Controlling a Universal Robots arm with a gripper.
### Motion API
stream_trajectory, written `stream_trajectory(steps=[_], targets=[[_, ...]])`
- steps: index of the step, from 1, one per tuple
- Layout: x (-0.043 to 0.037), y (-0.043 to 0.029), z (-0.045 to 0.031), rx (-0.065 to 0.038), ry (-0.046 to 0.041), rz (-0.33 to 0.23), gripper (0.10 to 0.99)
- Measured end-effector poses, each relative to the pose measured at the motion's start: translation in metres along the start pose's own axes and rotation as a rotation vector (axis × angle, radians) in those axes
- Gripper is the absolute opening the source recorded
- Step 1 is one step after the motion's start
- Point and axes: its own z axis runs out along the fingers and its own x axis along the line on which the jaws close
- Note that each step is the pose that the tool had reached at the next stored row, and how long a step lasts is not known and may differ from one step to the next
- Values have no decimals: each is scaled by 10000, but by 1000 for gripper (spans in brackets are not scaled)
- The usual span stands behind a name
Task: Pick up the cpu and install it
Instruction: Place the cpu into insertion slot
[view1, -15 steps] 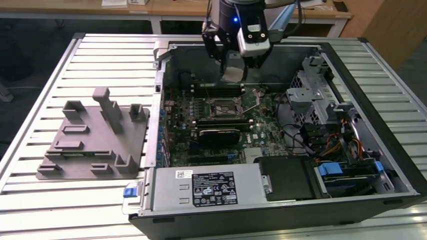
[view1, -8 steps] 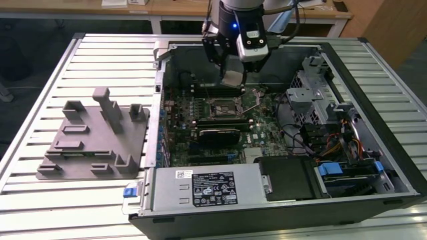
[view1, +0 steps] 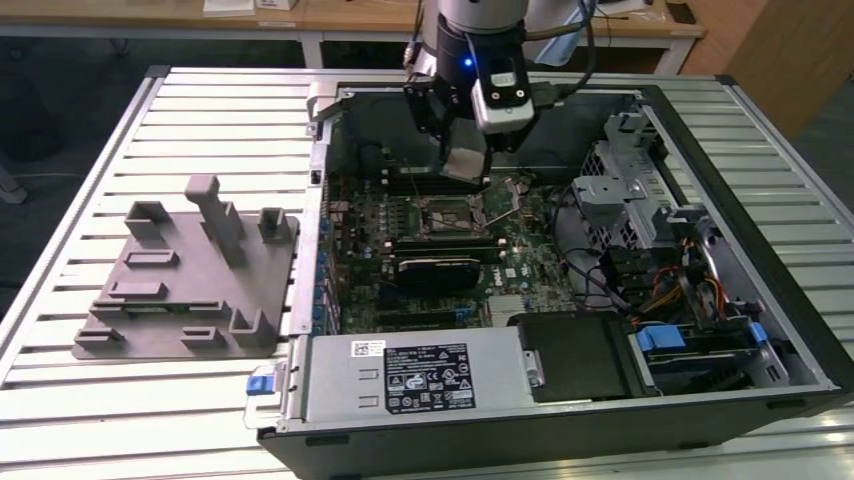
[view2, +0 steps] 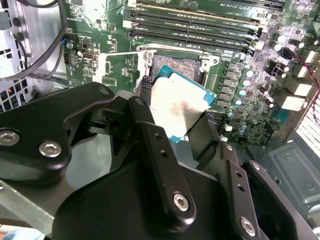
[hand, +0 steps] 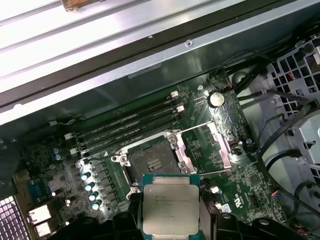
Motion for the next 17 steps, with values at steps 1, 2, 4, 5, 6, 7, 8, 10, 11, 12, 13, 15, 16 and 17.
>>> stream_trajectory(steps=[1,2,4,5,6,7,8,10,11,12,13,15,16,17], targets=[[0,-1,9,7,-3,0,541],[1,-1,18,14,-5,-1,541],[1,-2,41,25,-10,-2,541],[2,-3,52,29,-12,-2,541],[2,-3,63,33,-13,-2,541],[2,-4,74,36,-15,-2,541],[3,-5,84,40,-16,-2,541],[3,-5,104,45,-19,-3,541],[3,-6,113,49,-20,-3,541],[4,-6,122,51,-21,-3,541],[4,-7,131,53,-22,-3,541],[5,-8,153,57,-24,-3,541],[5,-9,165,58,-24,-3,541],[6,-10,178,59,-24,-3,541]])
